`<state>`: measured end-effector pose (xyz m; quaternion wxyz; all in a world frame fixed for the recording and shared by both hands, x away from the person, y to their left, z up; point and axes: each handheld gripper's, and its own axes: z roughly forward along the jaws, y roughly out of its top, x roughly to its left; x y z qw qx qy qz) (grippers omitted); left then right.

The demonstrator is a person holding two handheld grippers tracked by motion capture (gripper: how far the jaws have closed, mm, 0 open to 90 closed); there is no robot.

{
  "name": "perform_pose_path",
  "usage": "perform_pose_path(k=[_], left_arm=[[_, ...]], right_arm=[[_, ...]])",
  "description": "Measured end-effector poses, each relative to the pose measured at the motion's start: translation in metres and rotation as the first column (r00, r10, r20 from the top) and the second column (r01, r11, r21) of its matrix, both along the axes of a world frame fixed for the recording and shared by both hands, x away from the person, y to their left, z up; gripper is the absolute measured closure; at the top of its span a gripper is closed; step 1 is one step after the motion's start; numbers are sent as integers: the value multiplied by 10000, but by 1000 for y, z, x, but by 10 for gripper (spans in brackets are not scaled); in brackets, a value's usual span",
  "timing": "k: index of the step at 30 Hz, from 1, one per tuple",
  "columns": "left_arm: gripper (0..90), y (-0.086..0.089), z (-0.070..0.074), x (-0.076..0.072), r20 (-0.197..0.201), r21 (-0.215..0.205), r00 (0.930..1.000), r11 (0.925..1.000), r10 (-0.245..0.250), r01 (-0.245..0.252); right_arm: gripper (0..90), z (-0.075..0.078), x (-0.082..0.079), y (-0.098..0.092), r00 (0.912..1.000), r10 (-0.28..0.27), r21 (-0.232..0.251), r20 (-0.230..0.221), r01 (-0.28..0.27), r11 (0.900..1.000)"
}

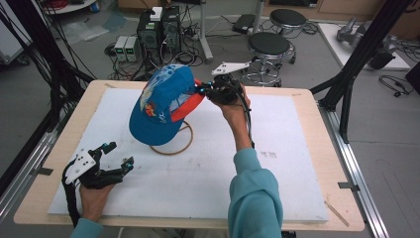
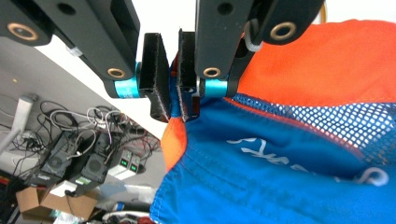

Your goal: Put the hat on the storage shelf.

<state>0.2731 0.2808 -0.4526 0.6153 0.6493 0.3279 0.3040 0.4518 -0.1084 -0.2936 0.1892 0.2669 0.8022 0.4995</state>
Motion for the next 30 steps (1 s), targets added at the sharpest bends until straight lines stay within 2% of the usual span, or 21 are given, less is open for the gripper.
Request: perform_pose_path(k=[4,6,8,14,25,30], left_arm=[[140,0,0,0,0,-23,10000,10000,1,-1],[140,0,0,0,0,-17,10000,10000,4,-4],[140,0,0,0,-1,-21,10000,10000,8,-8],[140,0,0,0,12,-5,10000,10000,13,-13],[140,0,0,0,-7,10,10000,10000,19,-19],[140,0,0,0,-44,11,10000,10000,54,-54]], right_arm=[[842,-9,0,-2,9998,91,-211,-160,-94,9997],[842,-10,-2,-2,10000,24,-191,34,-23,9998],[843,-11,-3,-2,9999,97,-301,-108,-100,9995],[843,-20,-6,-3,9998,165,-392,-99,-169,9991],[836,-25,-7,1,9994,92,-617,-336,-113,9980],[800,-29,-7,2,9994,-57,-654,-347,34,9979]])
